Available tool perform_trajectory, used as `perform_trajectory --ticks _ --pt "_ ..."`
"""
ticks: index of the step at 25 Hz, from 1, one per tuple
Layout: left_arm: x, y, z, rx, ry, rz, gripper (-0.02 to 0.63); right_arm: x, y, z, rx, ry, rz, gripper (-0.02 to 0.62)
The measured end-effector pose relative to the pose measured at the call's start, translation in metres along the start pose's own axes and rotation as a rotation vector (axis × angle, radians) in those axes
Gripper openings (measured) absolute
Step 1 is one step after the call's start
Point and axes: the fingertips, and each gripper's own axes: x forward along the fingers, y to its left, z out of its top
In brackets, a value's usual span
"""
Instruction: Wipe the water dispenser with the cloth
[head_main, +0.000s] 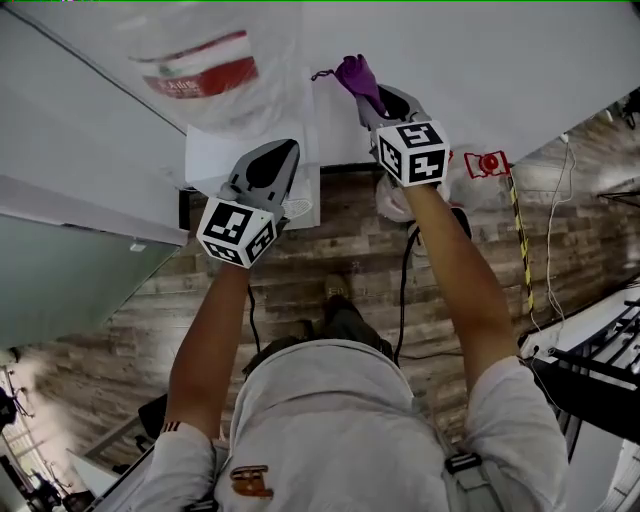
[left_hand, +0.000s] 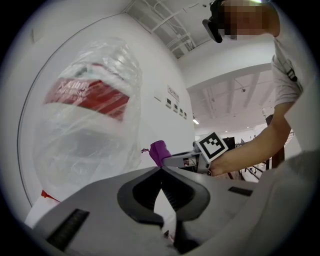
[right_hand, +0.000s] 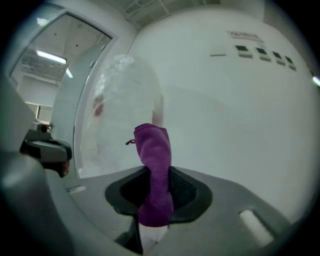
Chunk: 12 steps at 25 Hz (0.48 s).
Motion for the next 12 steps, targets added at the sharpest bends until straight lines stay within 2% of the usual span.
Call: perform_trajectory --ticks 4,12 --pt "-0.024 -0.016 0.026 0.019 -0.058 -0.048 -0.002 -0.055 0.035 0.032 0.052 -0.119 -0.005 0.104" --pt "-0.078 -0.060 0.078 0.057 -0.147 -0.128 -0.002 -0.143 0.114 0.070 0.139 -0.273 0.010 0.104"
